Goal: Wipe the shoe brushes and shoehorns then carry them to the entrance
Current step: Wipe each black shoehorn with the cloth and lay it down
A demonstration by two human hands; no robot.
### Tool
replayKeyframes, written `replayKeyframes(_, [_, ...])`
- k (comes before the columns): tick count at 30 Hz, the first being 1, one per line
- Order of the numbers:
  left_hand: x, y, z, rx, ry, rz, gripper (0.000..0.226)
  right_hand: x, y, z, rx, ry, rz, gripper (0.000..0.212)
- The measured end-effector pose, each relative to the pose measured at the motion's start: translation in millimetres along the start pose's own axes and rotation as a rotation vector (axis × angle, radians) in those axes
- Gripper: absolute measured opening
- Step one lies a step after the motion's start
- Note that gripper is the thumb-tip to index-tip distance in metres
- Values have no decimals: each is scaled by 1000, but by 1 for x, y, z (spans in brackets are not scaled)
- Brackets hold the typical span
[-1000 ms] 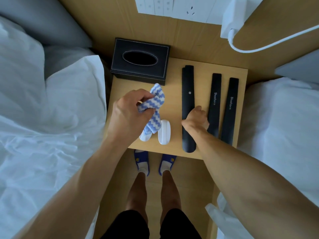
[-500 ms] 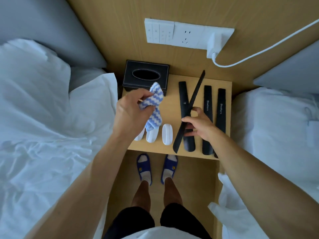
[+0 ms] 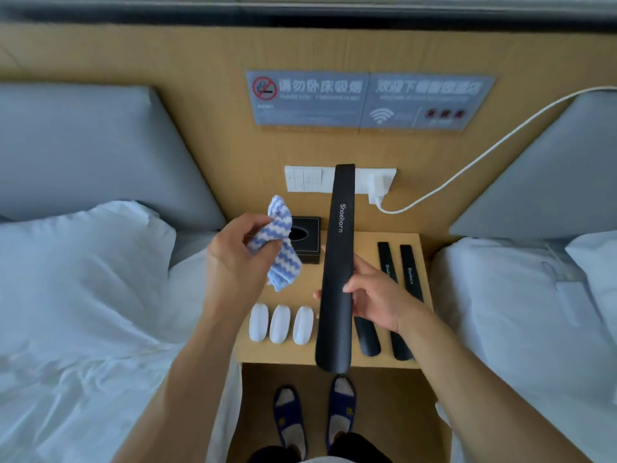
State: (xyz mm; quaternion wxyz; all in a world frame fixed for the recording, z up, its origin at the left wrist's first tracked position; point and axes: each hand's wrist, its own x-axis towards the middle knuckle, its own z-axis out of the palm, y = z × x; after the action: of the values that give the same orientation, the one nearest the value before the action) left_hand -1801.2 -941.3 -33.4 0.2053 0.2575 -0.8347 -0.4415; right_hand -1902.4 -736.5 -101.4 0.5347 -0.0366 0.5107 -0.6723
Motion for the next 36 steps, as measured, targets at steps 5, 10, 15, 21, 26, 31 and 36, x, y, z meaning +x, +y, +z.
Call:
replayKeyframes(5, [10, 38, -17, -72, 51, 72, 28, -18, -36, 28, -138, 52, -171, 46])
replayKeyframes(10, [24, 85, -32, -91, 55, 227, 28, -28, -66, 49, -371, 306, -433, 43])
replayKeyframes(15, [38, 129, -46, 2, 81, 489, 30, -40, -95, 69, -554, 410, -615, 39])
replayKeyframes(21, [51, 164, -48, 196, 83, 757, 24, -54, -114, 83, -682, 439, -727, 35])
replayKeyframes(26, [54, 173, -37, 293, 102, 815, 8, -62, -126, 91, -733, 501, -751, 34])
replayKeyframes(31, [50, 174, -29, 362, 125, 841, 12, -65, -134, 91, -760, 546, -784, 34])
replayKeyframes(36, [73, 202, -41, 398, 207, 741, 4, -71, -140, 92, -847, 537, -855, 46])
